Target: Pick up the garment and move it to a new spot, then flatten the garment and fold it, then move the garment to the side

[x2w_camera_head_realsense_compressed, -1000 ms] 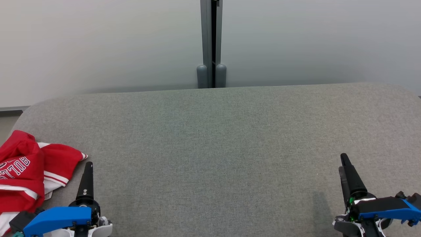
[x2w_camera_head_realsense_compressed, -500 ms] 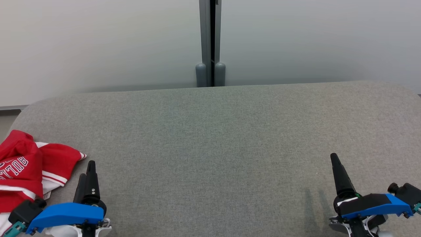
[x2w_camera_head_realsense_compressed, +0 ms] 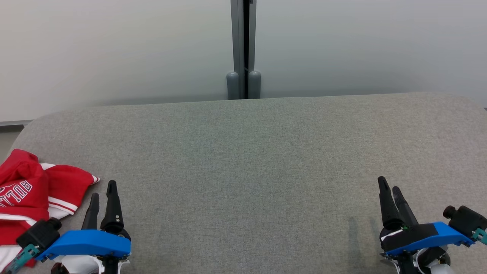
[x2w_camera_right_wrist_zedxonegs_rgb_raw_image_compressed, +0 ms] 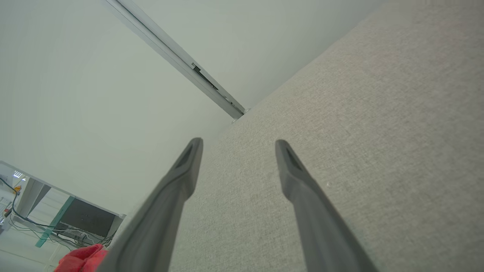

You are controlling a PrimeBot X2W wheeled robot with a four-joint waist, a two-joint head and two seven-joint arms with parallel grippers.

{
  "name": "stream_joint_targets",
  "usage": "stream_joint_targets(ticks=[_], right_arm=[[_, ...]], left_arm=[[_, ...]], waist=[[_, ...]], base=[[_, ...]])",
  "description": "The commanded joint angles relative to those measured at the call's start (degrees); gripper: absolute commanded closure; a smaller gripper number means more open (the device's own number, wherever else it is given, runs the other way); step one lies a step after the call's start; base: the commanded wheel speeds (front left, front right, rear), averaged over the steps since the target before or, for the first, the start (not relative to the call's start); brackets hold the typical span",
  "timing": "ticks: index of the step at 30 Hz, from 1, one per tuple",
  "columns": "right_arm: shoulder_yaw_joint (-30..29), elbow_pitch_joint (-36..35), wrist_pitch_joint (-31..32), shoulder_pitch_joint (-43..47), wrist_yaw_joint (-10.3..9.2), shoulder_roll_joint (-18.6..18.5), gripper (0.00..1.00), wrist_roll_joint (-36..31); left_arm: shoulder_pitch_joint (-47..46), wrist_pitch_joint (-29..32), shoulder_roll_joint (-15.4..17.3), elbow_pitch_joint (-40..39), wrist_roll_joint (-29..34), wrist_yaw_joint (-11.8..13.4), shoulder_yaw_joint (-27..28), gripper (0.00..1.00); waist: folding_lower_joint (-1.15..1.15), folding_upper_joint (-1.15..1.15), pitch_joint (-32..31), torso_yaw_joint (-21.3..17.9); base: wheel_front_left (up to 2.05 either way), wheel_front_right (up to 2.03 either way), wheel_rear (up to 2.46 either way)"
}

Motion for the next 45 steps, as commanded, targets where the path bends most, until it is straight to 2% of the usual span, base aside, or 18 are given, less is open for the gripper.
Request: stream_joint_targets(ticks=[1,24,45], right_arm=[[-0.1,-0.4,-0.7,-1.8,0.25,-0.5,0.0,-2.8],[-0.8,1.5,-4.4,-2.0,0.26,-0.6,0.0,-18.2],[0.6,5.3,-7.2,-2.6,0.28,-0.7,0.0,-30.3]], left_arm=[[-1.6,-0.7,0.7,-0.8,2.6,-0.1,-0.4,0.0],[-0.9,-4.4,1.4,1.4,19.0,1.3,-1.5,0.0],[-0.8,-7.2,3.3,4.6,32.0,1.7,-6.2,0.0]], waist=[[0.0,0.0,0.0,0.0],[0.0,0.0,0.3,-0.5],[0.0,0.0,0.4,-0.6]], base=[[0.0,0.0,0.0],[0.0,0.0,0.0],[0.0,0.0,0.0]])
